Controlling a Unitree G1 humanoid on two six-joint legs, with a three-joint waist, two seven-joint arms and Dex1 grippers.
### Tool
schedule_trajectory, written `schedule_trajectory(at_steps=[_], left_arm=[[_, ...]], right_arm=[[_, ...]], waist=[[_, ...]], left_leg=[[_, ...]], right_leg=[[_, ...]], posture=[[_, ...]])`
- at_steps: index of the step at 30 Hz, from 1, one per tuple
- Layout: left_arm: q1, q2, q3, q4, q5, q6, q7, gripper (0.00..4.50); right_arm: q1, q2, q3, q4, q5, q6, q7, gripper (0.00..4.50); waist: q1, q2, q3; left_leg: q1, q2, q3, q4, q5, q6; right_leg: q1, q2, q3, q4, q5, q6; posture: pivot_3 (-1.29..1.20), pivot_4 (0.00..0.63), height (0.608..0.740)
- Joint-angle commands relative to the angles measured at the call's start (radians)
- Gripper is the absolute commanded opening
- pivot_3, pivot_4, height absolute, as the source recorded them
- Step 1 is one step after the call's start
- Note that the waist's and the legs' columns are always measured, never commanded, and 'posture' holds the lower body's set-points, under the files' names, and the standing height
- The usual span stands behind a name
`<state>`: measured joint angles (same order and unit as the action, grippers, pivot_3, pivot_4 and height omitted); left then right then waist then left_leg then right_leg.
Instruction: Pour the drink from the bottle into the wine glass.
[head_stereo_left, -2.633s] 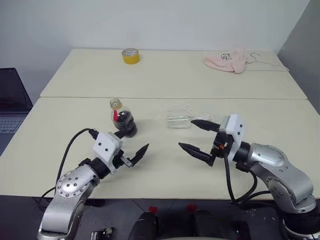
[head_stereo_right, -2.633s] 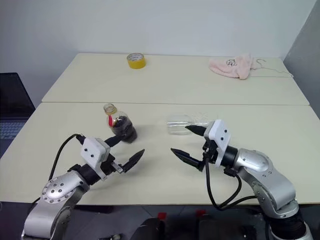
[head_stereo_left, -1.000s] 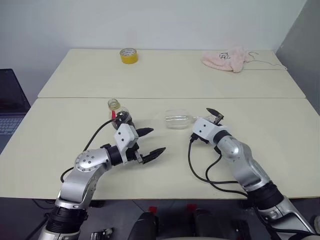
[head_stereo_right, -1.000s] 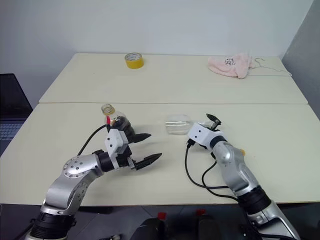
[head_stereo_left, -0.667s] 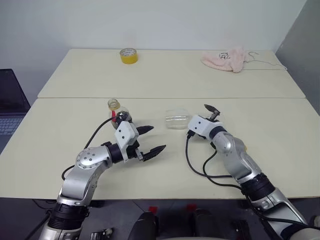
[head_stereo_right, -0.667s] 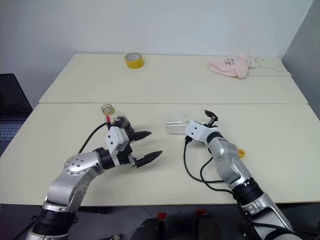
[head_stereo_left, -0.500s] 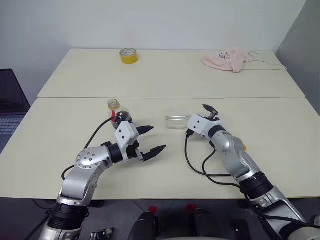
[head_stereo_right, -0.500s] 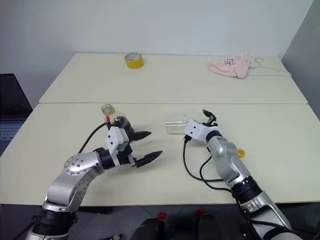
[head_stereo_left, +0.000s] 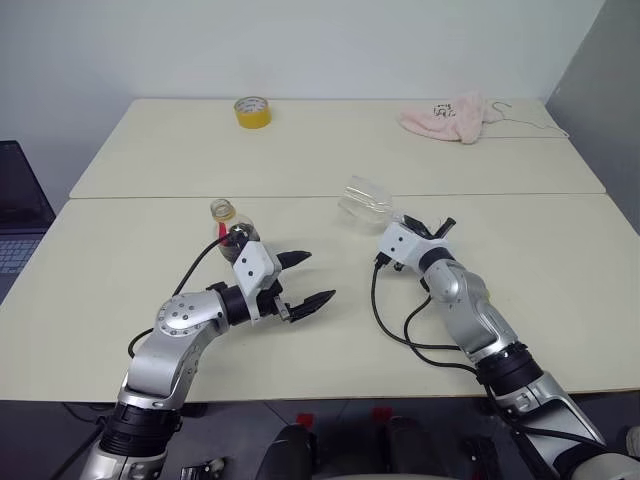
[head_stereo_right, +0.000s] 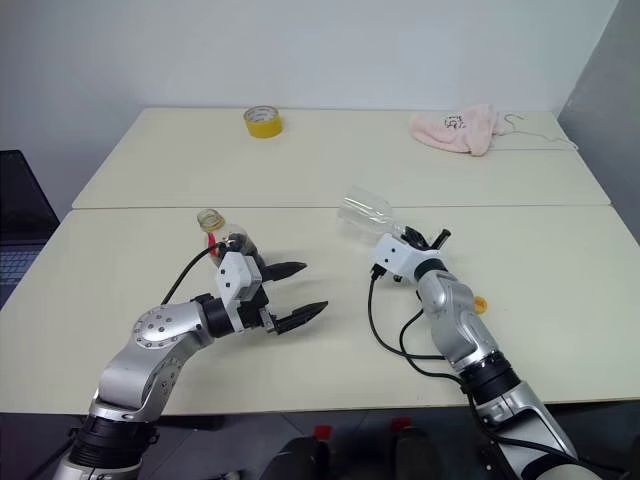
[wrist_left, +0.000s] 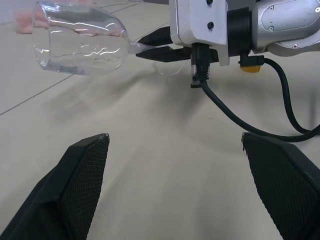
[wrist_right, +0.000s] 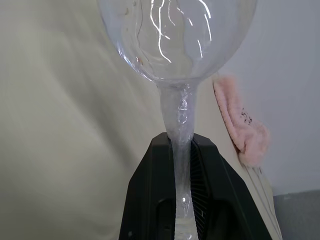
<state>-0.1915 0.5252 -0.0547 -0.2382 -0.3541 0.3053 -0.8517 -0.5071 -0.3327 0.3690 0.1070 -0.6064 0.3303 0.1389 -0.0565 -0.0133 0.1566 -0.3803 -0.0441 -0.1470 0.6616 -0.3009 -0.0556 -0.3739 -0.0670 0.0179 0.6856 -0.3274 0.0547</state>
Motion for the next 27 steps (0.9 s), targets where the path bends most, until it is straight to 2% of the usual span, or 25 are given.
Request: schedule_trajectory(at_steps=[1,4,9,16,21,27], left_arm=[[-0.016,0.002,0.002,-0.034,-0.005,0.002,0.004,4.50],[-0.014,0.004,0.006,-0.034,-0.010,0.006,0.004,4.50],[0.004,0.011,0.024,-0.040,-0.024,0.019,0.003,4.50],[0.040,0.026,0.050,-0.073,-0.072,0.066,-0.003,4.50],[0.093,0.067,0.086,-0.127,-0.120,0.116,-0.012,4.50],[0.151,0.093,0.133,-0.189,-0.155,0.150,0.004,4.50]], right_arm=[[-0.023,-0.004,-0.069,-0.068,0.023,-0.033,-0.023,0.16],[-0.007,-0.012,-0.104,-0.118,0.062,-0.063,0.001,0.16],[0.113,0.018,-0.189,-0.274,0.274,-0.190,0.081,0.16],[0.291,0.122,-0.217,-0.418,0.606,-0.166,0.250,0.15],[0.314,0.205,-0.178,-0.381,0.742,-0.233,0.325,0.15],[0.261,0.306,-0.132,-0.229,0.795,-0.286,0.373,0.15]], waist=[[0.000,0.000,0.000],[0.000,0.000,0.000],[0.000,0.000,0.000],[0.001,0.000,0.000],[0.000,0.001,0.000],[0.000,0.001,0.001]], left_leg=[[0.000,0.000,0.000,0.000,0.000,0.000],[0.000,0.000,0.000,0.000,0.000,0.000],[0.000,0.000,0.000,0.000,0.000,0.000],[0.000,0.000,-0.001,0.000,0.000,0.000],[0.001,0.001,-0.001,0.000,0.000,0.000],[0.001,0.001,-0.002,0.000,0.000,0.000]], right_leg=[[0.000,0.000,0.000,0.000,0.000,0.000],[0.000,0.000,0.000,0.000,0.000,0.000],[0.000,0.000,0.000,0.000,0.000,0.000],[0.000,0.000,0.000,0.001,0.000,0.000],[0.000,0.000,0.000,0.001,0.000,0.000],[0.000,0.000,0.000,0.001,0.000,0.000]], posture=[[0.00,0.150,0.740],[0.00,0.150,0.740],[0.00,0.150,0.740],[0.00,0.150,0.740],[0.00,0.150,0.740],[0.00,0.150,0.740]])
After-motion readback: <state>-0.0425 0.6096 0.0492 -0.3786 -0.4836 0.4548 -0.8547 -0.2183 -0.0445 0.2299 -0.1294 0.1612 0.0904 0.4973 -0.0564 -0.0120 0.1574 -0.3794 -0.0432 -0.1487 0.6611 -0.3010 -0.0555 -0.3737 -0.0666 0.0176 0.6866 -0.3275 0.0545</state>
